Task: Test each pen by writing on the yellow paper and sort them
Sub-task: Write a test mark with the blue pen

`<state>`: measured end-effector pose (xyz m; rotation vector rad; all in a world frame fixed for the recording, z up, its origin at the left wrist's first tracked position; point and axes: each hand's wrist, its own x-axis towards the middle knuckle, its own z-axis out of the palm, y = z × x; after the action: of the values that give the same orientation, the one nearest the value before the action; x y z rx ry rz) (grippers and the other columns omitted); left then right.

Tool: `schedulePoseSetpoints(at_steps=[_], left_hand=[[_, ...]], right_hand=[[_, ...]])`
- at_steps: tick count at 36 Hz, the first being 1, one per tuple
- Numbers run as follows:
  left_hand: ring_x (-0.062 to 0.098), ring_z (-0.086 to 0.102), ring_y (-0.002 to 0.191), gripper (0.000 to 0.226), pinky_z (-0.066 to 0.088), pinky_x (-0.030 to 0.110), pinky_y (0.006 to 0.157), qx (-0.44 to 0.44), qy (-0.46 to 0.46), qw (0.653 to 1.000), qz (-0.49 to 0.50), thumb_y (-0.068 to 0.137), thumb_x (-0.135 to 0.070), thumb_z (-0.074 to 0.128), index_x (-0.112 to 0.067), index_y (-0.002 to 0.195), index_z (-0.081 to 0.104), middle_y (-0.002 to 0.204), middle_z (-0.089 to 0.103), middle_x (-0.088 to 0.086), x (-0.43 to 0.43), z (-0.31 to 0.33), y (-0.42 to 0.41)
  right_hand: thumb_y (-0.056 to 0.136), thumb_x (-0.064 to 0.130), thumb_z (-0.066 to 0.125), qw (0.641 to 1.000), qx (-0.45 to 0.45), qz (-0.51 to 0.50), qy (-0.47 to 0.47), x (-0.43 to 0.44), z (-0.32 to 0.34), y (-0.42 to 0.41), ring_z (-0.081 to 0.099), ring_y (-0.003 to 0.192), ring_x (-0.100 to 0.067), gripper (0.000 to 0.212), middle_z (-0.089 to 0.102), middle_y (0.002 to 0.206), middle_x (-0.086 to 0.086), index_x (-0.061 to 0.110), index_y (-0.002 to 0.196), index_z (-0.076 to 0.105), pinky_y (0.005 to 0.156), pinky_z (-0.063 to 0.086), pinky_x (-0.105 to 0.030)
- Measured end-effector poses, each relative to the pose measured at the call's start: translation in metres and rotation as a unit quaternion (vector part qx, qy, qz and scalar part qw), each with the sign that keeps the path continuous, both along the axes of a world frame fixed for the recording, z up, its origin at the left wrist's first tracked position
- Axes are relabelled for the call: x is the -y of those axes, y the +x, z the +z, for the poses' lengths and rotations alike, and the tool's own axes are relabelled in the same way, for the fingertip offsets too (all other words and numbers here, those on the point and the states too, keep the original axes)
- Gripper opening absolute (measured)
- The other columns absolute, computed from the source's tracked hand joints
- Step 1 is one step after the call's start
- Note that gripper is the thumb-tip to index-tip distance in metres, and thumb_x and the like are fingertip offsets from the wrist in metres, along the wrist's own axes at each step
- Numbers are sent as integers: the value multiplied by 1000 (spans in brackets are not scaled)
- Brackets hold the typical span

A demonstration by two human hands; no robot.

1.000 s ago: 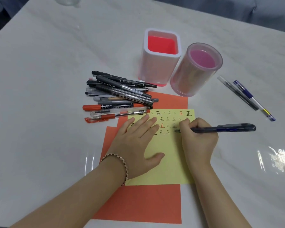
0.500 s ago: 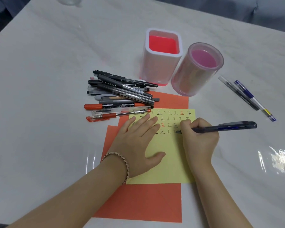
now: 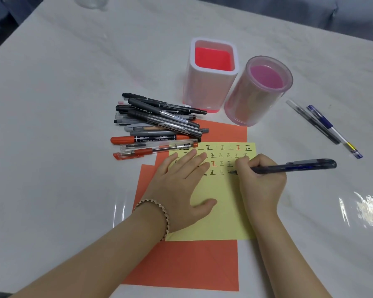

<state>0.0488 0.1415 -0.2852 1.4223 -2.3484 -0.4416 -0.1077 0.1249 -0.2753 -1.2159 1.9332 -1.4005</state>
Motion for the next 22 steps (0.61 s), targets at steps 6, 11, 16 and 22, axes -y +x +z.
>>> schedulePoseSetpoints(at_steps=[6,11,16,22], left_hand=[[11,30,131,65,16,37,107,-2,0,1000,-3,75,-57,43,-16,124,55,137,49,-2,1,0,0],[11,30,130,65,17,38,107,6,1,1000,-3,75,-58,43,-16,124,55,137,49,-2,1,1,0],[10,29,131,65,16,37,107,9,4,1000,-5,75,-58,43,-17,124,55,137,48,-3,1,1,0],[9,28,131,66,15,36,107,19,7,1000,-6,75,-59,42,-17,125,55,138,47,-3,1,1,0]], right_hand=[[73,0,59,1000,0,-1,3,-1,0,0,30,46,-7,37,31,42,4,7,46,35,46,25,-12],[74,1,59,1000,16,-4,5,0,0,0,31,42,-6,41,33,37,7,13,44,34,45,26,-12],[73,3,60,1000,11,4,10,-1,1,1,31,46,-6,37,33,42,2,7,46,36,45,27,-13],[72,-1,56,1000,6,-20,8,-2,2,1,27,44,-7,38,29,40,5,12,46,31,44,23,-12]])
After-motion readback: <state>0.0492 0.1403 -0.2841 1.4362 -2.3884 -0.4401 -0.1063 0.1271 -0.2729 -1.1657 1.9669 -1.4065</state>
